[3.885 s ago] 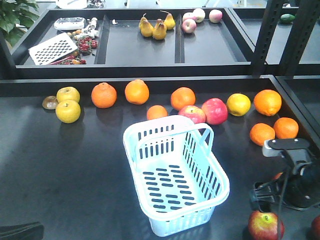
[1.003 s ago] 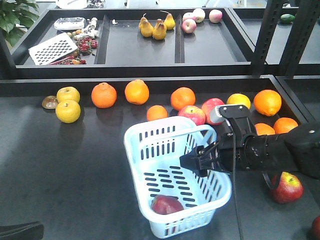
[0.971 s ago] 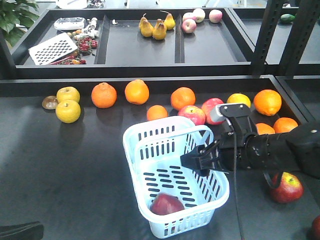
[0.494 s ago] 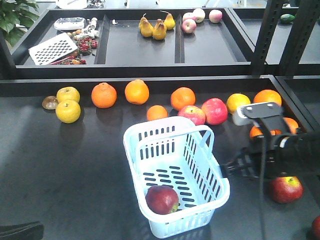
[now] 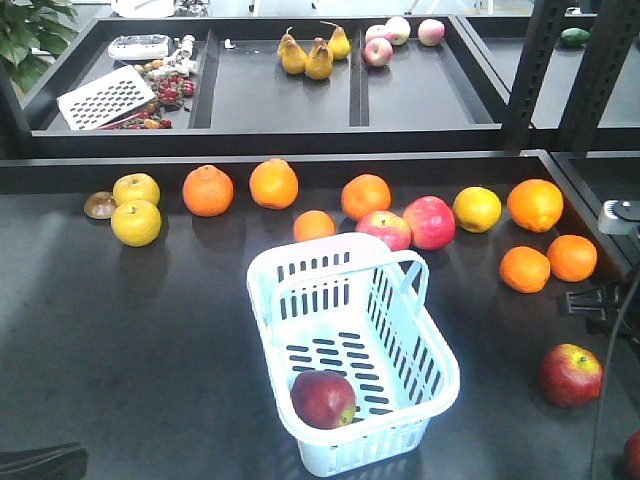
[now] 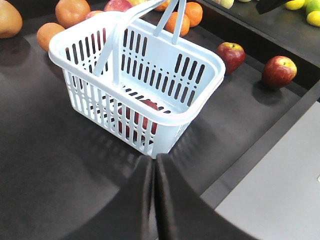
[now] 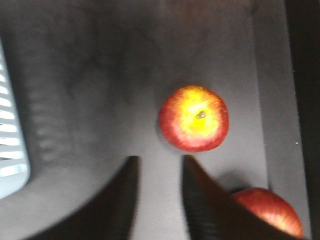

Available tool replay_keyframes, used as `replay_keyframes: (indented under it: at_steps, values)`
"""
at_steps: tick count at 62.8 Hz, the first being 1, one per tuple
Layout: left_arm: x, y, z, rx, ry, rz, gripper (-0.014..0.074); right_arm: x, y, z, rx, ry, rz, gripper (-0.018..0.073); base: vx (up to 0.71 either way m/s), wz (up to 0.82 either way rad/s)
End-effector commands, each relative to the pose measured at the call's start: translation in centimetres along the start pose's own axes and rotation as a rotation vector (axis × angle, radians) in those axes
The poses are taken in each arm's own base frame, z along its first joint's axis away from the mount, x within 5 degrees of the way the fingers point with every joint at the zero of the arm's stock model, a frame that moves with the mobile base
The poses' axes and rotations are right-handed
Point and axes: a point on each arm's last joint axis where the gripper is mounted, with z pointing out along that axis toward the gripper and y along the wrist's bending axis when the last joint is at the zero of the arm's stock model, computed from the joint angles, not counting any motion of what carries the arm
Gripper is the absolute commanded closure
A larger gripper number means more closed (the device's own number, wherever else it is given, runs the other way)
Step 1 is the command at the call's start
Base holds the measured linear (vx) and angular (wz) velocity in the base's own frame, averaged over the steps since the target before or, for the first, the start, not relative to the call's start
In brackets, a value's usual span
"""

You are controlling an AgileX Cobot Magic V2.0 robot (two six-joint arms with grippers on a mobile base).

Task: Pick three apples into basket with both arms
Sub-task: 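Move the right gripper back and grasp a second red apple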

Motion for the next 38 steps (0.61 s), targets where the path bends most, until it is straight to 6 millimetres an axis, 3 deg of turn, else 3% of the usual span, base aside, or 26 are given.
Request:
replay_keyframes:
  at_steps: [1,9,13,38]
  values:
    - [-1.3,0.0,-0.3,-0.009,-0.084,-0.03,0.0603,-2.2,-0.6,0.1,0.009,-0.036,0.0,0.0102,0.0,0.0]
    - [-1.3,0.0,-0.3,-0.008,-0.083,-0.03,0.0603,-3.5,-0.9,2.2,0.016,0.01,0.043,-0.0085,0.0,0.0]
    - [-1.3,0.0,-0.3,-0.008,-0.083,-0.03,0.0603,-4.0,-1.3,3.1,0.034,0.037,0.057,-0.012,0.0,0.0]
    - [-1.3,-0.1,-0.3,-0.005,-0.078,-0.03,0.0603,-6.1,-2.5,6.8,0.108,0.145,0.028,-0.0052,0.0,0.0]
